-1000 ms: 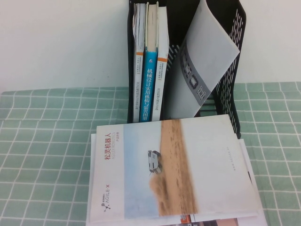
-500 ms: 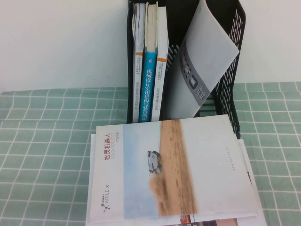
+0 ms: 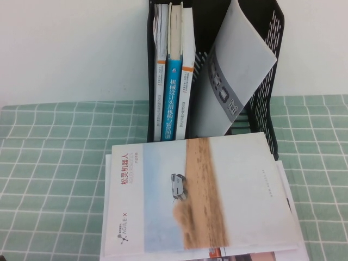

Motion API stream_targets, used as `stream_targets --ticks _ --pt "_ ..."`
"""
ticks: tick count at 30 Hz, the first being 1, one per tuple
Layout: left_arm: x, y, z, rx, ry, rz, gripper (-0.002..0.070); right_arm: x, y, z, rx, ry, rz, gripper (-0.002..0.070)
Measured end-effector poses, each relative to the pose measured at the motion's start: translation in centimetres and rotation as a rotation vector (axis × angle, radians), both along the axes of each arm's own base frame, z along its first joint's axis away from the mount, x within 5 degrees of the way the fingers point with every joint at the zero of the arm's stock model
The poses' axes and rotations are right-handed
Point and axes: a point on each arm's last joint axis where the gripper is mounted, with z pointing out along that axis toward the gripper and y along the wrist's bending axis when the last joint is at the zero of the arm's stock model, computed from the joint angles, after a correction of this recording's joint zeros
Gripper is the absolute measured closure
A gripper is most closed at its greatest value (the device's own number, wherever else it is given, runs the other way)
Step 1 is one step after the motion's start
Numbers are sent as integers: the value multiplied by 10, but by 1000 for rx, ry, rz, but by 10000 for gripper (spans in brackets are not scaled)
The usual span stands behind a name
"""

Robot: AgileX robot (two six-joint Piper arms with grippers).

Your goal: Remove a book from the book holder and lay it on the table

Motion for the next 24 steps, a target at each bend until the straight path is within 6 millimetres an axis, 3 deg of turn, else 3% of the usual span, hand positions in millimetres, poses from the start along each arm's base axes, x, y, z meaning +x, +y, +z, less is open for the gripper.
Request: stream_targets --ticks 13,24 --pt "0 1 0 3 2 18 678 0 0 0 5 0 0 678" --pt "0 1 0 106 -9 -15 678 0 0 0 5 0 0 678"
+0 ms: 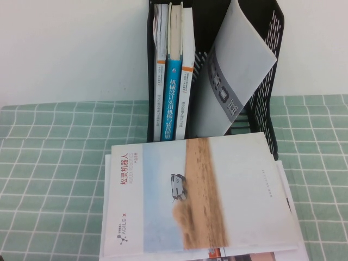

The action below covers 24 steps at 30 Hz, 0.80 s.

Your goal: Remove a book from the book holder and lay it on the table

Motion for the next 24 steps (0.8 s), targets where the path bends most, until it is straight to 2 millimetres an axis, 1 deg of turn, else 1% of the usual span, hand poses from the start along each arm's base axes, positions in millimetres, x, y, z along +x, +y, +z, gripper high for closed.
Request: stream_targets --ticks 20,24 --pt "0 0 0 3 0 -1 678 0 0 0 1 -2 2 678" --pt "0 0 0 3 0 -1 678 -2 -3 0 -23 -48 -2 678"
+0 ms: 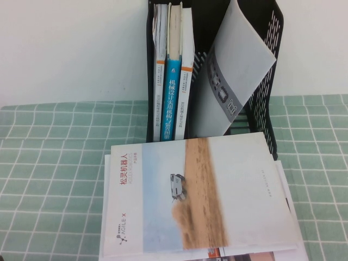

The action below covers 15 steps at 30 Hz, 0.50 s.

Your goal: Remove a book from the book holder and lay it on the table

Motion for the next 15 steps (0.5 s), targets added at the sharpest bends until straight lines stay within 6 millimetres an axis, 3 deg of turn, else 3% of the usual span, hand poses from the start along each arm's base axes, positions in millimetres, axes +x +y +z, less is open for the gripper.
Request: stream_targets --ticks 8,15 --pt "0 0 0 0 0 0 678 -10 -18 -1 16 -228 -192 678" --pt "0 0 0 0 0 0 678 -12 -30 -25 1 -284 -438 678"
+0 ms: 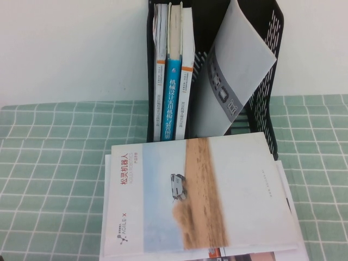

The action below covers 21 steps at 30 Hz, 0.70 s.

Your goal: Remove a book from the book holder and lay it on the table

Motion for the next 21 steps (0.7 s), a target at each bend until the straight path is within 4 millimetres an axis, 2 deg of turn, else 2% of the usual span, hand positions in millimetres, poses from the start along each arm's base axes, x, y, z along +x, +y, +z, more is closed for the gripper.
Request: stream_targets --ticks 8,21 --pt "0 0 0 -2 2 0 678 10 -4 -39 21 7 -81 678" --pt "0 0 0 -4 2 0 678 8 -6 -48 40 82 -113 678"
